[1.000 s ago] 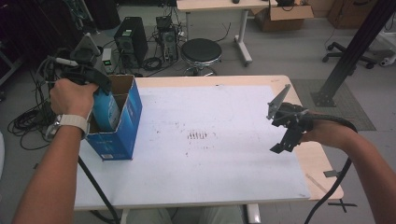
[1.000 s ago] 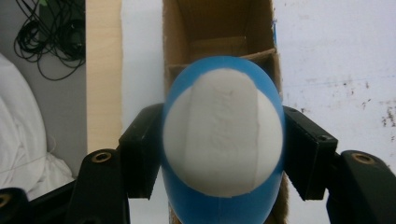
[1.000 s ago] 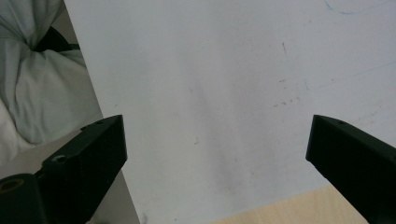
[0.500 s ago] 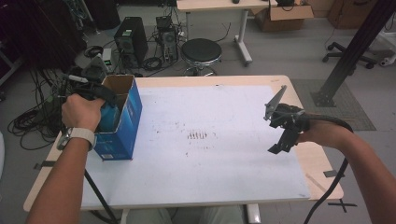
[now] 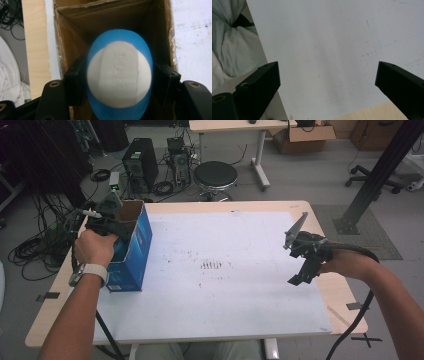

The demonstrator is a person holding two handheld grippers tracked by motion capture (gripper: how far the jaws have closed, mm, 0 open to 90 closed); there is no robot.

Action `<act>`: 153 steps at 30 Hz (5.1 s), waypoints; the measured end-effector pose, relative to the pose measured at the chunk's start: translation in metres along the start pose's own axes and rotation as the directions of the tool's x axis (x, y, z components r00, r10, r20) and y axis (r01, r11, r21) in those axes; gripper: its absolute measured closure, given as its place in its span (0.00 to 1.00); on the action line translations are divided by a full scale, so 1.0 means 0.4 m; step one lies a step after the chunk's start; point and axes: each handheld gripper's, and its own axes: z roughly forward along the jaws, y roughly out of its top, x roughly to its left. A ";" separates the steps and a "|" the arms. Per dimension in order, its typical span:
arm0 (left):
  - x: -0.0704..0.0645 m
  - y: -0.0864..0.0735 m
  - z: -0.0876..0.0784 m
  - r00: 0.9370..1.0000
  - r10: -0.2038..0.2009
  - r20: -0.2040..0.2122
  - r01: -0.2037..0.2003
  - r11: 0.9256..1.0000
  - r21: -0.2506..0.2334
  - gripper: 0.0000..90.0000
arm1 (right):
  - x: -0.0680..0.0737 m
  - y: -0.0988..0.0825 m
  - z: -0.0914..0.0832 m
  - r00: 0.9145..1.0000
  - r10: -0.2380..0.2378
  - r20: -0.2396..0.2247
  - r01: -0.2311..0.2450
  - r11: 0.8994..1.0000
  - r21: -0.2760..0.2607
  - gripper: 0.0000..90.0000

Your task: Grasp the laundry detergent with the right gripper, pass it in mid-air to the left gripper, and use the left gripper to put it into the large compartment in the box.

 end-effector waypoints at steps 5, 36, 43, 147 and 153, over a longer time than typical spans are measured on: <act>0.000 -0.003 0.010 1.000 0.002 0.003 -0.002 1.000 0.001 0.42 | 0.000 -0.001 0.002 1.000 -0.001 -0.003 0.001 1.000 -0.001 0.07; 0.027 0.002 -0.092 1.000 -0.009 0.025 0.011 0.998 -0.059 0.26 | 0.028 -0.002 -0.013 1.000 -0.005 0.007 0.005 1.000 -0.001 0.07; 0.013 0.002 -0.142 0.998 0.014 0.063 -0.011 0.999 -0.048 0.18 | 0.033 0.001 -0.021 1.000 -0.009 0.014 0.009 1.000 -0.002 0.07; -0.460 0.187 -0.174 0.533 0.794 0.291 -0.763 0.600 -0.239 0.09 | 0.042 0.022 -0.039 1.000 0.016 0.018 -0.015 1.000 -0.020 0.07; -0.479 0.194 -0.173 0.520 0.803 0.291 -0.767 0.589 -0.254 0.09 | 0.040 0.012 -0.033 1.000 0.020 0.013 -0.020 1.000 -0.020 0.07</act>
